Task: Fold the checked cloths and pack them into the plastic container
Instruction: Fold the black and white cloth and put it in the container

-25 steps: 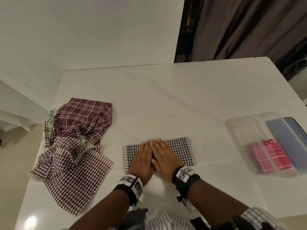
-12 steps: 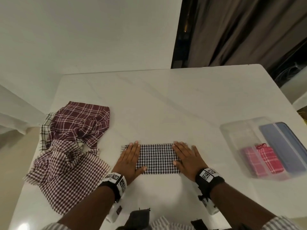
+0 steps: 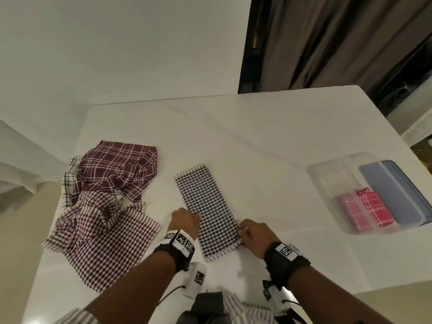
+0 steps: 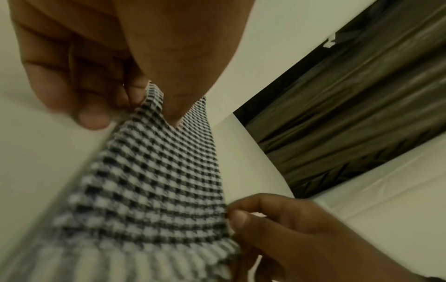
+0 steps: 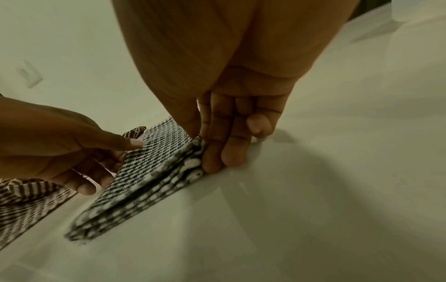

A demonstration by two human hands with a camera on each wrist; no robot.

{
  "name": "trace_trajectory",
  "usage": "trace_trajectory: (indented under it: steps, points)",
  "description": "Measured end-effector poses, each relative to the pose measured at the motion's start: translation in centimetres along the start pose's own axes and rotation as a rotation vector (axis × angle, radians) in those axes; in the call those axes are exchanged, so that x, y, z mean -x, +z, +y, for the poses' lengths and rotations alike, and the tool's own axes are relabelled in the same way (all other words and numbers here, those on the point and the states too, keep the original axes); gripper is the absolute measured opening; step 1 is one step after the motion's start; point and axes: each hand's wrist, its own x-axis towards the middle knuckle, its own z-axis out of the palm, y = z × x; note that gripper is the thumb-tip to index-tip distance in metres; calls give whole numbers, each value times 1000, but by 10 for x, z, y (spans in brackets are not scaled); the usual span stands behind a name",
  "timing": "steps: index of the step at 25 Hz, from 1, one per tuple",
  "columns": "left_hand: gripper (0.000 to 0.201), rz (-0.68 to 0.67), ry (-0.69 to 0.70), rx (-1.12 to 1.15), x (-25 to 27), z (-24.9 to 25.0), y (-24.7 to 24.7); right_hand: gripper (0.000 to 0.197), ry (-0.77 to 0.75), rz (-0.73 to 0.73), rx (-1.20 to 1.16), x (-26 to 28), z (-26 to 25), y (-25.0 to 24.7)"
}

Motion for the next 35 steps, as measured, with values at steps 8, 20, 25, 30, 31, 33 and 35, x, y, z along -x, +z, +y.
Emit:
trace_trajectory:
  steps: [8, 20, 25, 30, 31, 33, 35]
  points:
    - [45, -287, -284, 1204, 32, 8, 10, 109, -109, 50, -168, 17, 10, 8]
    - [22, -250, -217, 1113, 67, -38, -3, 28, -541, 326, -118, -15, -8, 17]
    - [59, 164, 426, 274, 70, -56, 29, 24, -487, 260, -127, -4, -19, 18]
    - [54, 134, 310, 419, 66, -57, 25, 31, -213, 164, -147, 3, -21, 16]
    - [62, 91, 267, 428, 66, -58, 25, 36, -175, 159, -169, 2, -19, 16]
    - [53, 65, 227, 405, 65, -56, 26, 40, -143, 146, -196, -1, -18, 18]
    - [35, 55, 199, 381, 61, -52, 29, 43, -116, 152, -199, -2, -17, 19]
